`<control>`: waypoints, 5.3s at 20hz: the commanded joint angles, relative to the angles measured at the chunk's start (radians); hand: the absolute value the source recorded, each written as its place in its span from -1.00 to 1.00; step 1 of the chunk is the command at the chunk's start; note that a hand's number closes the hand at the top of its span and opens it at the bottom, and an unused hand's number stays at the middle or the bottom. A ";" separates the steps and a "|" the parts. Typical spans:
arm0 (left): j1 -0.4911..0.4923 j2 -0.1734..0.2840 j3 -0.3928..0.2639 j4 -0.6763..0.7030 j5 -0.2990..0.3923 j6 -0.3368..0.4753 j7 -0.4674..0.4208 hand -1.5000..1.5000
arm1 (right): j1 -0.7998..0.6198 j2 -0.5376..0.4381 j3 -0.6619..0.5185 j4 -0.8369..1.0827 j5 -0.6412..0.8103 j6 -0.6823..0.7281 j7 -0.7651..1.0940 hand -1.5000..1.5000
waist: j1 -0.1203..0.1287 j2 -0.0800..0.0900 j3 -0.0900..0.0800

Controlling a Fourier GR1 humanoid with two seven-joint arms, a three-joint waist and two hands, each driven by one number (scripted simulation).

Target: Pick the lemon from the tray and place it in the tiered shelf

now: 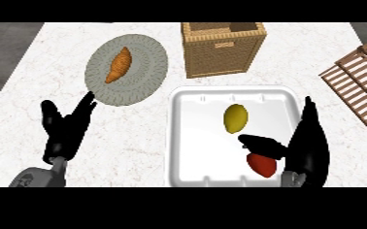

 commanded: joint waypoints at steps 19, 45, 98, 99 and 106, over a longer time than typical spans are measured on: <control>0.015 -0.046 0.010 0.046 -0.010 -0.022 -0.011 0.00 | -0.218 0.000 -0.063 0.391 -0.046 -0.049 0.241 -1.00 | -0.021 -0.005 -0.004; 0.025 -0.057 0.033 0.061 -0.054 -0.043 -0.010 0.00 | -0.323 0.000 -0.062 0.698 -0.091 -0.128 0.153 1.00 | -0.020 -0.002 -0.001; 0.070 -0.051 0.142 0.000 -0.080 -0.108 0.045 0.00 | -0.947 -0.662 -0.613 0.372 0.039 0.528 -0.017 1.00 | -0.041 -0.012 -0.002; 0.092 -0.044 0.142 -0.019 -0.091 -0.105 0.035 0.00 | -0.956 -0.685 -0.619 0.364 0.040 0.554 -0.026 1.00 | -0.039 -0.013 -0.002; 0.072 -0.085 0.124 0.017 -0.126 -0.097 0.020 0.00 | -0.891 -0.737 -0.745 0.475 -0.049 0.561 -0.180 1.00 | -0.041 -0.010 -0.001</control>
